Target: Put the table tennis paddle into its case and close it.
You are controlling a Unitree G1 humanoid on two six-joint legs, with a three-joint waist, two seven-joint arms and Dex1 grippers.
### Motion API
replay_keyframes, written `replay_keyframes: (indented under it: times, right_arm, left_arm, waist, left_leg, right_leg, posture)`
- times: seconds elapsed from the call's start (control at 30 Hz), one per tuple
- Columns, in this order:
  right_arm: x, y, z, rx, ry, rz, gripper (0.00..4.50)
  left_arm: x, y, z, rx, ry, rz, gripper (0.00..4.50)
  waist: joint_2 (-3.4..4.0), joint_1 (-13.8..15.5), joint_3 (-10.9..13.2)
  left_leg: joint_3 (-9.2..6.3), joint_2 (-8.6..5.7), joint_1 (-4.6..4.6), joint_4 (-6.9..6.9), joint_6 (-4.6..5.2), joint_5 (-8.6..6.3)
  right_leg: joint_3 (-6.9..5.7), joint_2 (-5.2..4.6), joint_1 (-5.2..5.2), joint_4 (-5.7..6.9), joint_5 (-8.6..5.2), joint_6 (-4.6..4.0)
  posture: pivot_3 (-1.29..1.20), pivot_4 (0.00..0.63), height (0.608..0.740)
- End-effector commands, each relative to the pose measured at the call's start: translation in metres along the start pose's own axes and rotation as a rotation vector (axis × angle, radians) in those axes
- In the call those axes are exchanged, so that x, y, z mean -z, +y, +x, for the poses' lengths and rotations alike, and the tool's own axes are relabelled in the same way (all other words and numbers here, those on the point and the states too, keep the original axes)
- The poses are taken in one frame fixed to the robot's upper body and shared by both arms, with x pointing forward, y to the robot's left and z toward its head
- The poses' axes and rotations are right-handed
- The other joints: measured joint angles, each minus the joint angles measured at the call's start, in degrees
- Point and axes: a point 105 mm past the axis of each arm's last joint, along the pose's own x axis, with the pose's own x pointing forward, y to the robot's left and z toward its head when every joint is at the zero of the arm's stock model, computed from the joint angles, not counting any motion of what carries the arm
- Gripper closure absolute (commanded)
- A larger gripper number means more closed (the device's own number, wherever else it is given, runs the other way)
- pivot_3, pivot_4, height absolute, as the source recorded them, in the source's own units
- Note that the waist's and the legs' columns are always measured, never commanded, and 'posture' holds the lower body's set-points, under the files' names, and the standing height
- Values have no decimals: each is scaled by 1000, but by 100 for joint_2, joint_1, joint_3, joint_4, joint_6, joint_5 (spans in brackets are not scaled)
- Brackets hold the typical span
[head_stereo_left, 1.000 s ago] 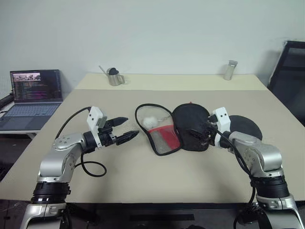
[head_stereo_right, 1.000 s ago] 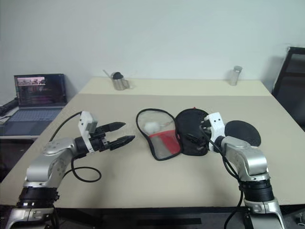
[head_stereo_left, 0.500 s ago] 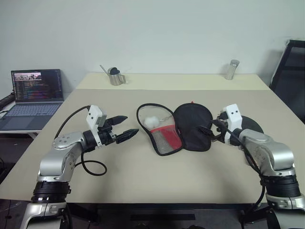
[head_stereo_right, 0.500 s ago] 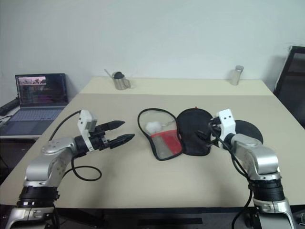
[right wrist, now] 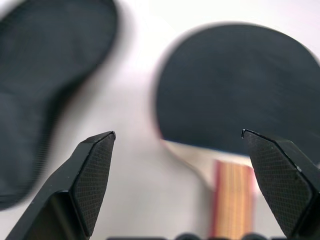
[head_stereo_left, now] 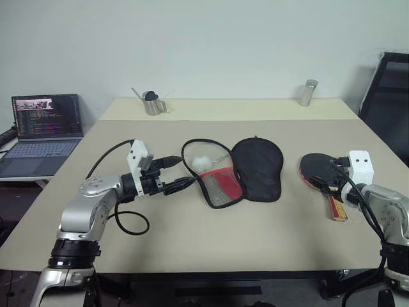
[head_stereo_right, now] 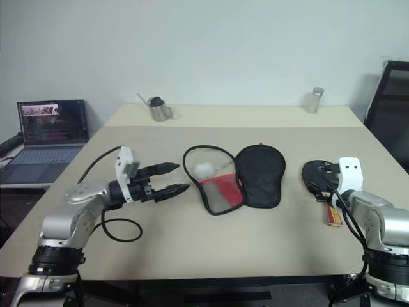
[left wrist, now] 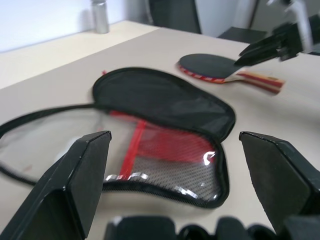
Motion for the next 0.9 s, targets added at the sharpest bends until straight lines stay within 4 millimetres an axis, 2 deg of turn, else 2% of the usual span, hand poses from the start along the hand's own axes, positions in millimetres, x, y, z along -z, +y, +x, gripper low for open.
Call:
replay_keyframes:
  times: [0.03,0.23,0.33,0.47,0.63,0.77,0.9]
  right_arm:
    - [0,-26,-3,126,-26,27,38]
    - [21,-32,1,153,45,61,38]
    - [29,-28,4,141,65,83,38]
    - [33,-20,8,112,75,80,38]
    - [36,-20,14,109,91,55,38]
    - [39,-17,17,90,108,58,875]
    - [40,-16,18,91,117,92,2283]
  left_arm:
    - [-13,-3,3,36,-21,32,0]
    - [-13,-4,2,44,-9,40,0]
    - [-14,-1,-1,25,-6,42,0]
    - [-12,0,-5,10,-2,39,0]
    - [-12,0,-6,0,-3,40,0]
    - [-12,0,-8,-9,-2,40,0]
    - [-10,1,-10,-17,0,38,0]
  waist:
    - [0,-1,0]
    - [0,-5,0]
    - [0,-6,0]
    - [-1,-8,-1]
    - [-4,-15,-3]
    - [-6,-17,-3]
    - [-9,-16,-5]
  left_leg:
    - [2,-1,-2,0,0,0]
    - [10,2,-10,0,0,0]
    - [11,7,-9,1,0,0]
    - [11,9,-9,1,0,0]
    - [14,13,-7,3,0,0]
    - [26,25,-4,7,1,1]
    - [36,44,0,9,1,1]
  right_leg:
    - [3,0,-3,0,0,0]
    - [11,4,-19,6,1,1]
    - [11,9,-19,8,3,0]
    - [13,11,-20,8,3,0]
    - [16,15,-20,8,7,1]
    - [26,26,-20,3,21,-7]
    - [35,43,-20,0,30,-16]
  posture:
    - [0,150,740]
    - [0,150,740]
    - [0,150,740]
    - [0,150,740]
    - [0,150,740]
    - [0,150,740]
    - [0,150,740]
